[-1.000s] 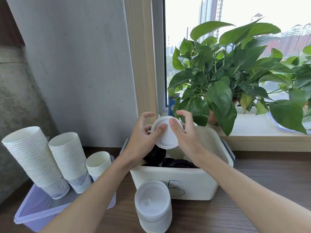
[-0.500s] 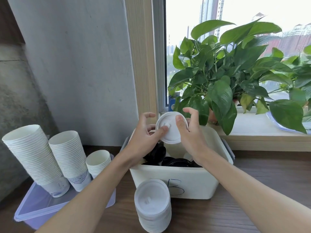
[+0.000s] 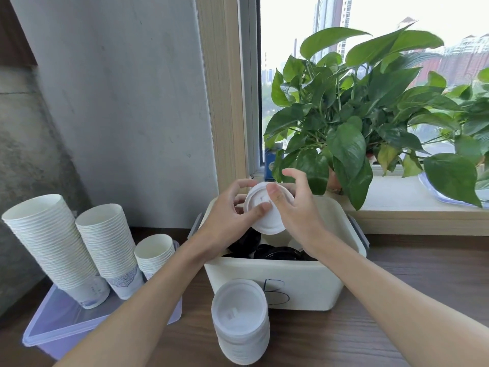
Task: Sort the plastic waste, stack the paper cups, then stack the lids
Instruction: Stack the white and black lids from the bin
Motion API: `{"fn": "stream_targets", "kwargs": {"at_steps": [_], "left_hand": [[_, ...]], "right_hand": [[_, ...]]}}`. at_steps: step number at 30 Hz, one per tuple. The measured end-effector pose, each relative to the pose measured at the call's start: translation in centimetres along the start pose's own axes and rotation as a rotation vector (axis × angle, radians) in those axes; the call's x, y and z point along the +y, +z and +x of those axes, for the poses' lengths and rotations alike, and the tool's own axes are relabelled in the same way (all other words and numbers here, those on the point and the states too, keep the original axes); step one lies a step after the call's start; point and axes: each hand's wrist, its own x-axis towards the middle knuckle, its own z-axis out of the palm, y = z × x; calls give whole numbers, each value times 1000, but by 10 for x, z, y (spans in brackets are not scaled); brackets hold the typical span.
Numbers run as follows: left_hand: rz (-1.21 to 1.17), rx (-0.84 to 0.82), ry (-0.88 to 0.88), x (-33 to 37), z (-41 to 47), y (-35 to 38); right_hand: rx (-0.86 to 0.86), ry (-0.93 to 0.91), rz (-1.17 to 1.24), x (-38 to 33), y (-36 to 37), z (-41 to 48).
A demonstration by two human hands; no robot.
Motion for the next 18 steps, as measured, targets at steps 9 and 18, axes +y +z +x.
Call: {"fn": "stream_targets", "kwargs": {"at_steps": [9, 18], "left_hand": [[-6, 52, 73, 2, -1, -1], [6, 24, 82, 1, -1, -2]], "right_hand": [[19, -22, -2, 3, 2, 2], [8, -48, -35, 3, 1, 4]]}}
